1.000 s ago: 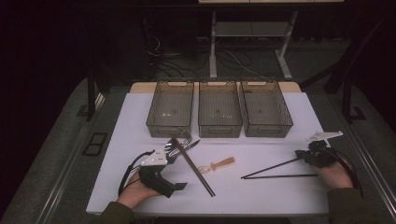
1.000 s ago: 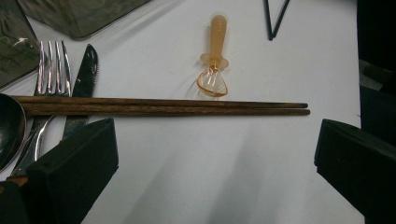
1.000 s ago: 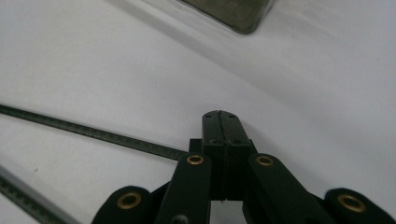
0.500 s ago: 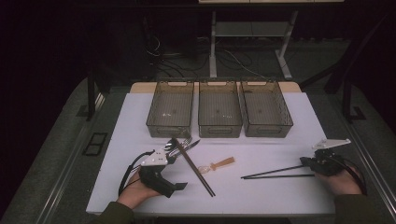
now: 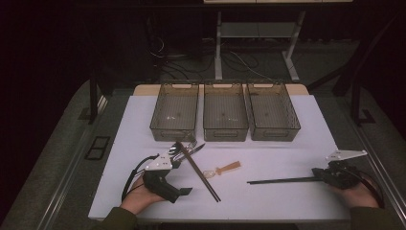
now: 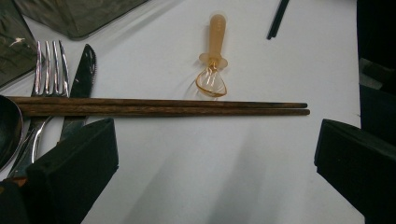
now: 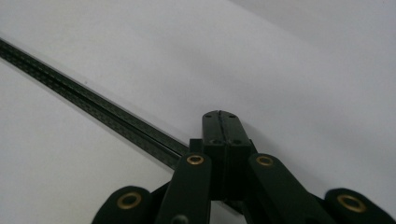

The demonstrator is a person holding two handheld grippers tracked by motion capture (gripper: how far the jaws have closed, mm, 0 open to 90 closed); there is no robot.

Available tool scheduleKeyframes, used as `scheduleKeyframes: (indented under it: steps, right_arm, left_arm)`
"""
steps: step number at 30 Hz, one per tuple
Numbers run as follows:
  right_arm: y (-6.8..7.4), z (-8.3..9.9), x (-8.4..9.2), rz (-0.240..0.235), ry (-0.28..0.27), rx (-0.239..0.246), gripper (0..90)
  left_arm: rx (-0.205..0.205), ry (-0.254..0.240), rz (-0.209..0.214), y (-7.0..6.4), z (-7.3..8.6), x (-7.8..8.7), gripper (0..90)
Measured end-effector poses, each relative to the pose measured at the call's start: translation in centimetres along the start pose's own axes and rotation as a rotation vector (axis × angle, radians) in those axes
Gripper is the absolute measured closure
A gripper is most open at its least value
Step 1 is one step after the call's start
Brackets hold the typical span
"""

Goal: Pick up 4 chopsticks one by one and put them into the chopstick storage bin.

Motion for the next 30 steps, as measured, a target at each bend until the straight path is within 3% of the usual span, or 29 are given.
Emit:
scheduleKeyframes:
  steps: [8, 10, 11, 13, 15, 16, 17, 18, 20, 25, 30]
  right_arm:
    - [-0.1, 0.4, 0.3, -0.002, -0.004, 0.0, 90.0]
    - [-0.1, -0.3, 0.6, -0.017, -0.048, -0.009, 89.8]
    - [0.2, -0.7, 0.8, -0.04, -0.073, -0.008, 85.1]
    - [1.5, -1.7, 1.2, -0.127, -0.104, -0.004, 78.3]
    - [3.2, -2.6, 1.3, -0.2, -0.133, 0.045, 72.5]
    - [3.2, -2.6, 1.3, -0.2, -0.133, 0.045, 72.5]
    - [5.3, -3.4, 1.4, -0.276, -0.152, 0.087, 69.2]
    - [5.3, -3.4, 1.4, -0.276, -0.152, 0.087, 69.2]
    - [7.2, -4.2, 1.3, -0.335, -0.168, 0.147, 68.0]
    - [11.4, -6.1, 0.7, -0.424, -0.187, 0.273, 68.4]
    - [14.3, -6.9, -0.1, -0.475, -0.171, 0.352, 70.7]
  left_arm:
    - [0.0, 0.001, 0.0, 0.0, 0.0, 0.0, 0.0]
    - [0.001, 0.002, 0.001, 0.0, 0.0, -0.1, 0.0]
    - [0.001, 0.002, 0.001, 0.0, 0.0, -0.1, 0.0]
    - [0.004, 0.003, -0.001, 0.0, 0.0, -0.1, 0.0]
    - [0.002, 0.004, -0.001, 0.0, 0.0, -0.1, 0.0]
    - [0.002, 0.003, -0.001, 0.0, 0.0, -0.1, 0.0]
    - [0.002, 0.002, -0.001, 0.0, 0.0, -0.1, 0.0]
    - [0.003, 0.002, -0.001, 0.1, 0.0, -0.1, 0.0]
    - [0.003, 0.003, -0.001, 0.0, 0.0, -0.1, 0.0]
    - [0.001, 0.003, 0.0, 0.0, 0.0, -0.1, 0.0]
    - [0.001, 0.003, 0.002, 0.0, 0.0, -0.1, 0.0]
Point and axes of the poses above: each handheld gripper's, and its own axes: x roughly backward along the jaws, z roughly out of its underside, y roughly to its left, the point moved 8 cm from there along -x, roughly forward along the jaws, and after that the axes turned 15 degrees about z, right-handed, at the moved point
